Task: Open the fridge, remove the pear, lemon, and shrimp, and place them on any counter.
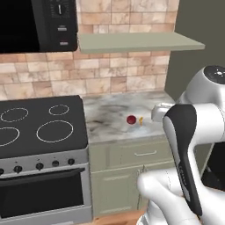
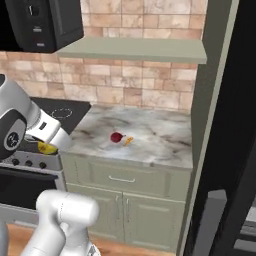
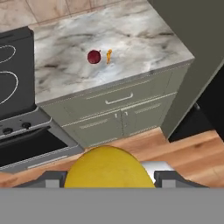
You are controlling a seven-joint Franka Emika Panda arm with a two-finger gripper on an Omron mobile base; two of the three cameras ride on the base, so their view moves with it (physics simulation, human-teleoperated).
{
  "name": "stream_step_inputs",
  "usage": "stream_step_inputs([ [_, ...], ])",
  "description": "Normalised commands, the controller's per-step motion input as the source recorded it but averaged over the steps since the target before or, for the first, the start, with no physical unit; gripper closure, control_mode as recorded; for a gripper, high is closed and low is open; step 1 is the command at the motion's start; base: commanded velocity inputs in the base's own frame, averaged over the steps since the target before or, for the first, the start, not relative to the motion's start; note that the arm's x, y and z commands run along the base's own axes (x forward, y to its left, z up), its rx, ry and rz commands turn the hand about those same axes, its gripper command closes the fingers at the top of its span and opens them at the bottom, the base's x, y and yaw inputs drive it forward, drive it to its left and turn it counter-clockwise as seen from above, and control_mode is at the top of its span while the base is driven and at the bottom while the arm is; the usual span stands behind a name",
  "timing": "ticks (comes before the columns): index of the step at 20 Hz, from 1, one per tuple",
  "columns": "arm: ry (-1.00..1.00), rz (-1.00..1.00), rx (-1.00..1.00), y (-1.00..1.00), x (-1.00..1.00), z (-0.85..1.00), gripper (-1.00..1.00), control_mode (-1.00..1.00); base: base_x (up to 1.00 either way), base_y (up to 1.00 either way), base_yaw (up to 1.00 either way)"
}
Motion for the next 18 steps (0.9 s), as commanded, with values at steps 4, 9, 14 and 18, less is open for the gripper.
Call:
stream_step_inputs([
  [4, 0.00, 0.00, 0.00, 0.00, 0.00, 0.00, 1.00, 1.00, 0.89, 0.02, 0.01],
  [9, 0.00, 0.00, 0.00, 0.00, 0.00, 0.00, 1.00, 1.00, 0.75, 0.08, 0.00],
  [14, 0.00, 0.00, 0.00, 0.00, 0.00, 0.00, 1.00, 1.00, 0.65, 0.14, 0.00],
  [18, 0.00, 0.00, 0.00, 0.00, 0.00, 0.00, 1.00, 1.00, 0.23, 0.02, 0.00],
])
